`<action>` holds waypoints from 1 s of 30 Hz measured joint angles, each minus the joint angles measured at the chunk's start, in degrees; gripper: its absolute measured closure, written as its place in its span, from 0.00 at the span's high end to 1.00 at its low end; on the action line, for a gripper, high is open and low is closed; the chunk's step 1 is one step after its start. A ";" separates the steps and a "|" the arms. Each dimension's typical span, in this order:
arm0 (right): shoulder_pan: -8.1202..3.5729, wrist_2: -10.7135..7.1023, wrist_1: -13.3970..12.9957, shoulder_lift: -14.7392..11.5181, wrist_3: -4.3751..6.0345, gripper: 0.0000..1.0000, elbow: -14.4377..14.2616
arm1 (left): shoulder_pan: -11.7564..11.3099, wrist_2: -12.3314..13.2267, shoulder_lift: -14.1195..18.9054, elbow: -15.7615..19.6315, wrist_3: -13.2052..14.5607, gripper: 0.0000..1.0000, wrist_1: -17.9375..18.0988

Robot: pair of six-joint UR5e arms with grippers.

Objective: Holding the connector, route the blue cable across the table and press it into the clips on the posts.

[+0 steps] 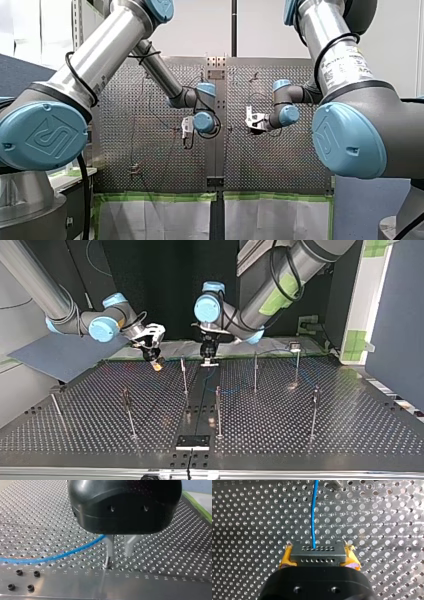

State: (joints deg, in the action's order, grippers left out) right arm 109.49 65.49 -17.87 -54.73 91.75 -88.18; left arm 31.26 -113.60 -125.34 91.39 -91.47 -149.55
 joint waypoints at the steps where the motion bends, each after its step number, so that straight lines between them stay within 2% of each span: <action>1: -0.03 0.03 0.01 0.00 0.03 0.00 -0.01 | 0.09 0.08 0.00 0.21 -0.15 0.05 0.17; 9: -0.76 1.63 0.02 0.01 0.27 0.00 -0.02 | 0.67 1.98 -1.12 1.19 -2.72 0.05 2.80; 10: -0.85 1.94 0.02 0.01 0.30 0.00 -0.02 | 0.67 2.30 -1.44 1.12 -2.98 0.08 3.02; 15: -1.03 2.66 -0.09 0.08 0.36 0.00 0.00 | 0.41 4.11 -3.25 -0.17 -4.73 0.08 4.10; 21: -1.26 3.17 -0.16 0.20 0.37 0.00 -0.20 | -0.04 5.28 -4.01 -2.20 -6.19 0.08 3.55; 25: -1.62 3.78 -0.16 0.25 0.48 0.00 -0.31 | -0.03 5.04 -4.03 -2.46 -6.22 0.08 2.72; 26: -1.71 3.91 -0.17 0.26 0.53 0.00 -0.31 | 0.05 4.79 -4.00 -2.48 -6.12 0.04 2.32; 30: -1.97 4.22 -0.24 0.27 0.68 0.00 -0.32 | 0.66 3.22 -3.97 -2.48 -5.63 0.01 -0.10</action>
State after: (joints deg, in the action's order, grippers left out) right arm 107.52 69.71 -18.11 -54.46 92.43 -88.51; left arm 31.92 -110.38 -129.31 88.91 -97.09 -149.65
